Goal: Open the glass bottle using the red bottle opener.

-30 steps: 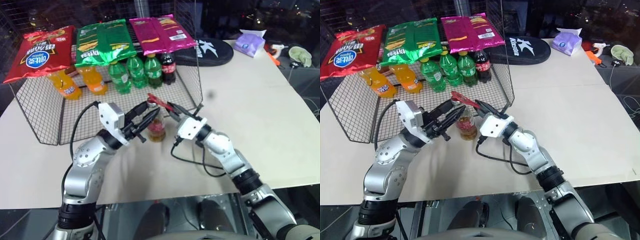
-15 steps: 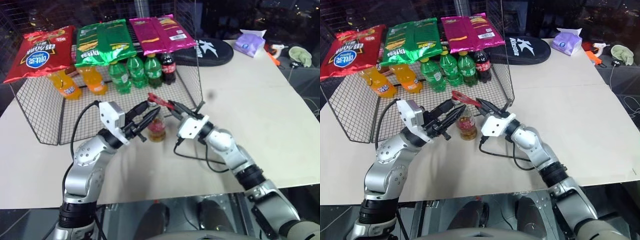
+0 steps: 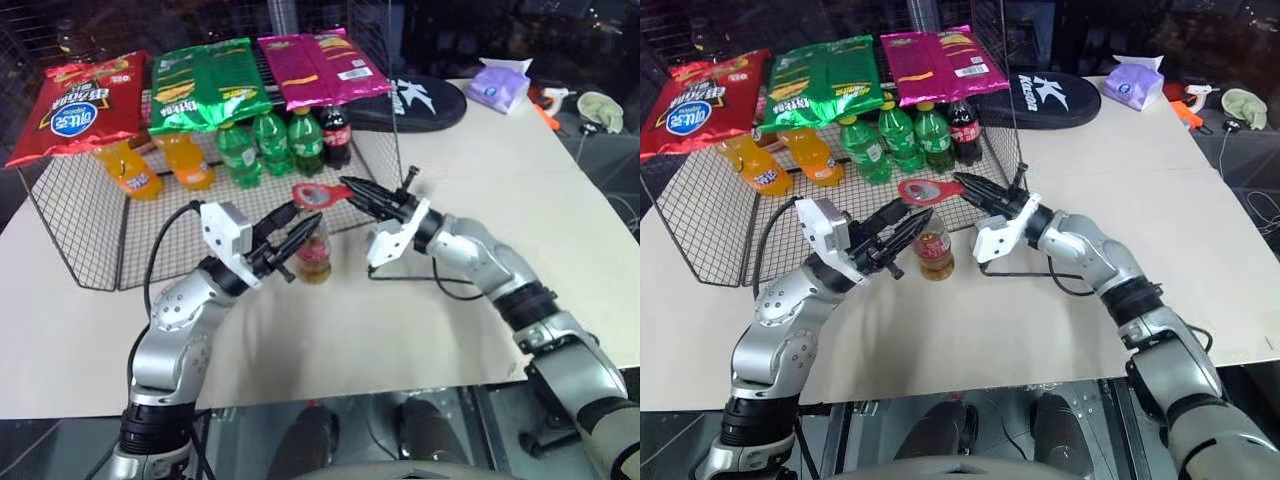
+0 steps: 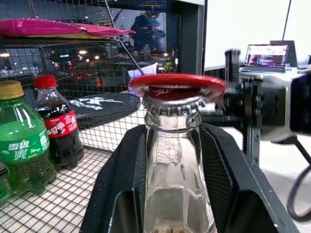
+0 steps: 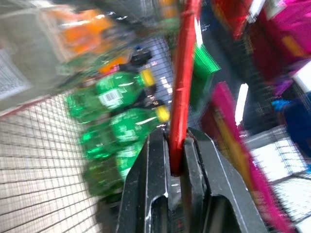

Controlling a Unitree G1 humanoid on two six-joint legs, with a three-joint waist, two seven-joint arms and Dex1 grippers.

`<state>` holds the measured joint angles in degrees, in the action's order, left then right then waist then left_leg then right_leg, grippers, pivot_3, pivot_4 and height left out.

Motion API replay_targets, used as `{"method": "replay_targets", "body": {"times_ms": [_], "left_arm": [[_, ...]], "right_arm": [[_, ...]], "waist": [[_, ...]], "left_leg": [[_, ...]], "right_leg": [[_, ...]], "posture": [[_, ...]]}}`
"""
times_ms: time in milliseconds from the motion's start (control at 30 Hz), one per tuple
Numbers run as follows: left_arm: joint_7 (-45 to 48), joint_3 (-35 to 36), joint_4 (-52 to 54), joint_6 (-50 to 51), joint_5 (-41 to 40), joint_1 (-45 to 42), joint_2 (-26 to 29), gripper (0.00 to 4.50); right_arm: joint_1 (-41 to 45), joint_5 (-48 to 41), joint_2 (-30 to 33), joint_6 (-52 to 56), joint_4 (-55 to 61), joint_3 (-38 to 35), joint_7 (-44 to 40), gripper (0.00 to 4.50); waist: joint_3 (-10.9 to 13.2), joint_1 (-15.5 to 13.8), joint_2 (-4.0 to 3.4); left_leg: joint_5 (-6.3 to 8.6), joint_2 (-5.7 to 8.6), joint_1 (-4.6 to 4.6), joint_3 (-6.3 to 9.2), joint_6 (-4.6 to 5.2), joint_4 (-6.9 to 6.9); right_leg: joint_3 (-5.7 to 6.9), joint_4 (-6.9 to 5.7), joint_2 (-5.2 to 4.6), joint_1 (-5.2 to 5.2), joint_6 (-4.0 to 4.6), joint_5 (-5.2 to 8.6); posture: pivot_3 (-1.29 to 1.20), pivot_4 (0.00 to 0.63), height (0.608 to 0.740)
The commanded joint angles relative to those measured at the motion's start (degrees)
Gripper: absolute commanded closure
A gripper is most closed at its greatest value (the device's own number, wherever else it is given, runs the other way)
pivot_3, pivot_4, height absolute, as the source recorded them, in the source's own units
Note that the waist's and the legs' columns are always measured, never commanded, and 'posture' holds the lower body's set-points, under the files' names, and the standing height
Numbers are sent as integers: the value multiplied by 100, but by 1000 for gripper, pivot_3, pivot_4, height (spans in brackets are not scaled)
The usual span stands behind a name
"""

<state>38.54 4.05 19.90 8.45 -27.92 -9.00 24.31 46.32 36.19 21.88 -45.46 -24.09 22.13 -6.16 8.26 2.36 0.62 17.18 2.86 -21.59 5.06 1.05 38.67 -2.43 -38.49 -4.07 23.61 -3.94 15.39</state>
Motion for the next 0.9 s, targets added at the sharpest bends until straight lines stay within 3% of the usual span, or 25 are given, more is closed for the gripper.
{"method": "replay_targets", "body": {"times_ms": [33, 267, 533, 767, 833, 867, 900], "left_arm": [[6, -126, -41, 66, 130, 70, 2, 3356], [-13, -96, -23, 72, 137, 117, 23, 3356], [-67, 16, 88, 103, 51, 143, 35, 3356], [-130, 35, 129, 84, 60, 148, 41, 3356], [-144, 32, 127, 73, 72, 148, 39, 2413], [-156, 34, 133, 76, 77, 159, 39, 2400], [-162, 37, 142, 89, 83, 167, 37, 1845]], "right_arm": [[286, 104, 137, -191, 135, -85, 124, 4500], [255, -121, 97, -24, 205, -318, 261, 4500], [-325, -1257, -219, 594, 158, -834, 105, 4500], [-696, -1575, -352, 894, 351, -934, -18, 4500], [-742, -1583, -372, 931, 387, -932, -37, 4500], [-769, -1593, -385, 957, 409, -933, -45, 4500], [-790, -1594, -395, 972, 421, -936, -54, 4500]], "waist": [[0, -1, 0], [0, 2, 0], [0, 1, -1], [0, 2, -1], [1, 2, -1], [3, 5, -2], [3, 7, -1]], "left_leg": [[0, 0, 0, 0, 0, 0], [0, -1, -3, 1, 0, -2], [0, -1, -3, 2, 0, -3], [0, -2, -3, 2, 0, -4], [0, -2, -4, 1, 0, -4], [0, -2, -3, 1, 0, -4], [0, -1, -6, 1, 0, -4]], "right_leg": [[0, 0, 0, 0, 0, 0], [0, 6, -1, 1, 0, 0], [0, 7, -1, 0, 0, 0], [0, 6, 0, 1, 0, 0], [0, 6, 0, 1, 0, 0], [0, 6, 0, 1, 0, 0], [-1, 6, 0, 4, 0, 0]], "posture": [[0, 150, 740], [0, 150, 740], [0, 150, 740], [0, 150, 740], [0, 150, 740], [0, 150, 740], [0, 150, 740]]}}
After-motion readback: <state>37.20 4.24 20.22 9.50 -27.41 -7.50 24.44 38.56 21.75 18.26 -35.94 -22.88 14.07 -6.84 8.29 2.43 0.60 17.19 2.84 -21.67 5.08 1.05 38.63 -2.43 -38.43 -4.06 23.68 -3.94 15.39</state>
